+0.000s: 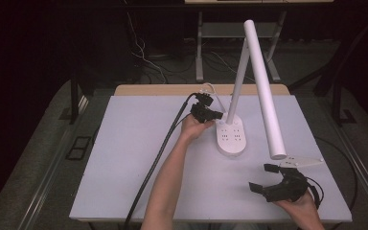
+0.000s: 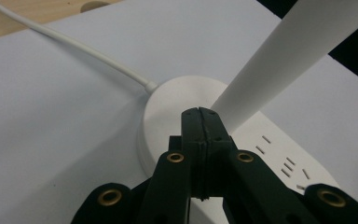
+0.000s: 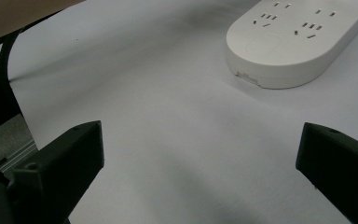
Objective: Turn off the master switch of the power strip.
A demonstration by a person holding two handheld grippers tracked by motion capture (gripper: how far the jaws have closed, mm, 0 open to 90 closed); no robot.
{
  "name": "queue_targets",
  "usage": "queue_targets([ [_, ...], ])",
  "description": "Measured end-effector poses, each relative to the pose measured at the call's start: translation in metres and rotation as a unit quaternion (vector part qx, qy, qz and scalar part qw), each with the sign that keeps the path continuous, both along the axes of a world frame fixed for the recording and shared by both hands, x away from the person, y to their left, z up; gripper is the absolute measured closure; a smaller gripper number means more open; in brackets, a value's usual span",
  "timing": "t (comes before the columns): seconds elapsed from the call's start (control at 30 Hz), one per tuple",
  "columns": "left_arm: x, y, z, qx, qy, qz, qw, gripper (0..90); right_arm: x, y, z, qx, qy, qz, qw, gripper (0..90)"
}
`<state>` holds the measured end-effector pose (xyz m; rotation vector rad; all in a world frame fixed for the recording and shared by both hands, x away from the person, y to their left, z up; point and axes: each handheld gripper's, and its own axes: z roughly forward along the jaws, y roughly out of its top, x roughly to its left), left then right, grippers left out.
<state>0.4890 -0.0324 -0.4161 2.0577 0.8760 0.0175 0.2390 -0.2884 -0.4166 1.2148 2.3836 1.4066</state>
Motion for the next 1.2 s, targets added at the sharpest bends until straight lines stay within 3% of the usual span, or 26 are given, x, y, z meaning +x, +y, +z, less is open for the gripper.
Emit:
queue_targets([
  [0.23,0.000,-0.002,-0.006,0.017,-0.004,0.003,0.9998,90.0,0.000,0.000,0.000,-0.002,0.000,0.002,1.0000,0.3],
  [0.93,-0.002,-0.003,-0.014,0.003,0.005,0.003,1.0000,90.0,0.001,0.000,-0.002,-0.010,0.006,0.007,0.9999,0.3],
  [1.2,-0.005,-0.007,-0.013,0.027,-0.007,0.004,0.9996,90.0,0.001,0.001,-0.002,-0.011,0.006,0.008,0.9999,0.3],
])
